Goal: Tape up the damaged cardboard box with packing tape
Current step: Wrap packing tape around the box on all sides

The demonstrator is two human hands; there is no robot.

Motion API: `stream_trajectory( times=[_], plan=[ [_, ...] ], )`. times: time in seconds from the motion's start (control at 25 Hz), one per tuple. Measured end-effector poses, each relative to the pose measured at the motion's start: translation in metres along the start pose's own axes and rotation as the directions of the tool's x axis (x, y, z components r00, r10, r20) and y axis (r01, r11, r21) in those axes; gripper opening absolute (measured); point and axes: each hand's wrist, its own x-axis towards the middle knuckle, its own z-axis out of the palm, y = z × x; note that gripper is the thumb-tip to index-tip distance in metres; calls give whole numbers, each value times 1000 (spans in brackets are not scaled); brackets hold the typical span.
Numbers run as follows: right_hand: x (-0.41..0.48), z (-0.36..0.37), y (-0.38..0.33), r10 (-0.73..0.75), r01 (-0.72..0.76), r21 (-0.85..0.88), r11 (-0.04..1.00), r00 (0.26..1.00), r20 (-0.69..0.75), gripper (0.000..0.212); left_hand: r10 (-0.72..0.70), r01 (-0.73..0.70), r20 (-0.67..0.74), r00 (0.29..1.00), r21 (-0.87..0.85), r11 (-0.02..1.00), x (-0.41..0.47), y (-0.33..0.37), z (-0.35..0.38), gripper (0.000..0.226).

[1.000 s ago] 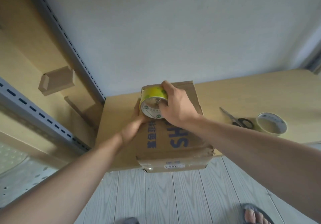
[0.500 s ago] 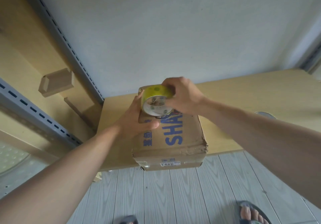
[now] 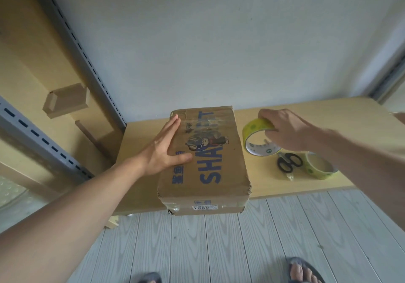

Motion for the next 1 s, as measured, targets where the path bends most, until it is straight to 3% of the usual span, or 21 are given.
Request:
stream_trajectory(
  times=[0.2,0.4,0.48,0.56,0.6,0.68,0.76,0.84,0.92,1.0],
  plan=[
    [4,24,17,-13,13,23,1000,1000,15,23,7,-7,10,1000,-6,1000,2,-3,1,125],
    [-2,50,28,-10,15,80,997,998,-67,22,-62,63,39,997,-37,997,3,9,-2,128],
    [-2,57,28,67,-55,114,992,992,-107,25,-243,225,-77,967,-193,955,9,24,7,114],
    [0,67,23,231,-187,255,949,961,-155,24,-553,484,-169,816,-324,813,20,32,16,97],
    [0,71,20,320,-243,355,903,931,-174,22,-632,556,-162,758,-346,756,22,32,20,90],
    [-4,81,14,489,-295,630,719,858,-157,15,-644,555,-153,750,-384,738,25,31,24,78],
    [-13,95,7,643,-271,881,388,764,-48,8,-621,512,-156,768,-433,742,23,31,25,69],
    [-26,105,-5,713,-228,966,122,698,75,12,-618,485,-161,770,-482,730,22,28,26,64],
    [-32,103,-14,736,-194,978,77,673,75,12,-611,454,-169,773,-525,720,21,33,23,62],
    [-27,88,-22,723,-153,961,230,688,-64,12,-625,452,-165,763,-555,698,22,34,21,62]
  ],
)
